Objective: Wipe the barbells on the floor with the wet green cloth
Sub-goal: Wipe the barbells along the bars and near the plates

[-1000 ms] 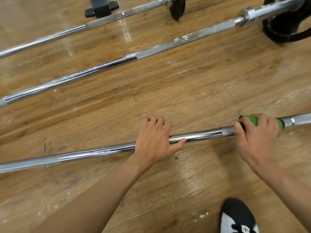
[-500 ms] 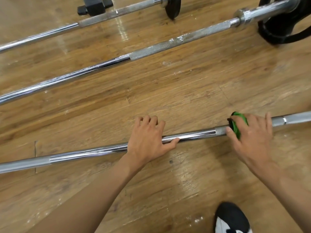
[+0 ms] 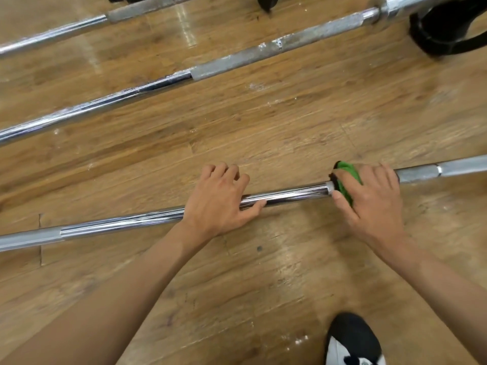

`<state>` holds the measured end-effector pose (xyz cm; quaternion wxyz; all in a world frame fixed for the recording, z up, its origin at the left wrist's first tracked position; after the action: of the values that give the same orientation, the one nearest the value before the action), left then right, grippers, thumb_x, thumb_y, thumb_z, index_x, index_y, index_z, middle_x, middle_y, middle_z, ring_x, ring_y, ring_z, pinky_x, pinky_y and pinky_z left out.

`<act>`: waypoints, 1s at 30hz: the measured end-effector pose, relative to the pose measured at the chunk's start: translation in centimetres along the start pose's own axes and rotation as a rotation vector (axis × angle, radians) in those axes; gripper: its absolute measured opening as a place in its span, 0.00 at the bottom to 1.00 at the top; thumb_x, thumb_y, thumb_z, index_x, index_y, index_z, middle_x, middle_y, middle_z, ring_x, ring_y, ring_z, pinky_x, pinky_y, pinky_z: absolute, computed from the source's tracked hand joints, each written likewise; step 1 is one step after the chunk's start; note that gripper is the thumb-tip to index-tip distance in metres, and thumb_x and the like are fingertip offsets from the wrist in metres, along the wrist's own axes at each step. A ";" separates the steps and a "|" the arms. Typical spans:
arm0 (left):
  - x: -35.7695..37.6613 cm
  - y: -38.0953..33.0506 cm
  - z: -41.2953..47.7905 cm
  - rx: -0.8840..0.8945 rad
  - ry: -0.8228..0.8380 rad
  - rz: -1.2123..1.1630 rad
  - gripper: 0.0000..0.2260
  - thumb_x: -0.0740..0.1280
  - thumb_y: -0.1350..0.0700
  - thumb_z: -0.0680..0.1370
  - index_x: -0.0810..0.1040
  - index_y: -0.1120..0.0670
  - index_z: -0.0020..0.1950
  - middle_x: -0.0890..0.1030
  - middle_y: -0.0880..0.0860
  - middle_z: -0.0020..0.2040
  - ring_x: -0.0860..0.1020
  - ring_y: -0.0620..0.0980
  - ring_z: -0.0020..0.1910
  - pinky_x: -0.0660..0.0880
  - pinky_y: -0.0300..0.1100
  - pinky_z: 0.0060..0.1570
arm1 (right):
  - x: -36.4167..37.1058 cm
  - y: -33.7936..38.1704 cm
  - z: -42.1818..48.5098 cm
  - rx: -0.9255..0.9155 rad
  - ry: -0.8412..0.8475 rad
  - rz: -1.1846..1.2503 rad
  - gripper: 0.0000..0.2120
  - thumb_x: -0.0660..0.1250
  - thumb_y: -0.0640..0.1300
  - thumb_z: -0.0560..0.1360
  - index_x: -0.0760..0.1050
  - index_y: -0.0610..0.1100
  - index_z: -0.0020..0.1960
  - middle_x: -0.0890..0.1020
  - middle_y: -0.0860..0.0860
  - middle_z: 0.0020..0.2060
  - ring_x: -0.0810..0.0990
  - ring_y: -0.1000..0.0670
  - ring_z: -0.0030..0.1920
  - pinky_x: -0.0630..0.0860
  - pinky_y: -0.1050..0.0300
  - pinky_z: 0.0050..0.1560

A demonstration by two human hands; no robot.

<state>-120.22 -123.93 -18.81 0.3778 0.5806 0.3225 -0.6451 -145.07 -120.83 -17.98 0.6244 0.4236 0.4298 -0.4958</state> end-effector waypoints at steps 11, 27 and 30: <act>0.8 0.1 0.5 -0.016 0.056 0.035 0.33 0.52 0.29 0.79 0.81 0.57 0.47 0.78 0.57 0.45 0.74 0.59 0.47 0.67 0.54 0.51 | 0.9 8.8 0.6 0.090 -0.001 0.149 0.26 0.55 0.60 0.80 0.81 0.42 0.56 0.77 0.38 0.53 0.70 0.40 0.54 0.67 0.39 0.63; 1.8 -0.1 -0.2 -0.023 0.167 -0.014 0.31 0.50 0.30 0.80 0.80 0.53 0.46 0.78 0.52 0.46 0.73 0.56 0.47 0.67 0.52 0.51 | -0.5 -5.9 -0.7 0.344 -0.006 0.093 0.29 0.54 0.61 0.81 0.82 0.39 0.56 0.75 0.34 0.52 0.73 0.33 0.58 0.65 0.31 0.69; 1.7 -0.5 -0.8 -0.020 0.182 0.008 0.31 0.49 0.30 0.80 0.80 0.52 0.46 0.78 0.52 0.45 0.73 0.56 0.47 0.67 0.52 0.51 | 0.3 2.4 -0.6 0.245 0.077 0.125 0.30 0.55 0.66 0.78 0.82 0.42 0.56 0.76 0.36 0.52 0.73 0.35 0.57 0.67 0.37 0.64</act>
<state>-120.31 -123.24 -20.58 0.3552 0.6343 0.3599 -0.5848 -142.79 -119.95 -18.15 0.5807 0.5414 0.3623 -0.4882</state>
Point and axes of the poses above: each hand's wrist, its own z-axis towards the middle knuckle, its own x-axis out of the palm, y = z × x, the point moved 10 cm from there along z, towards the middle knuckle
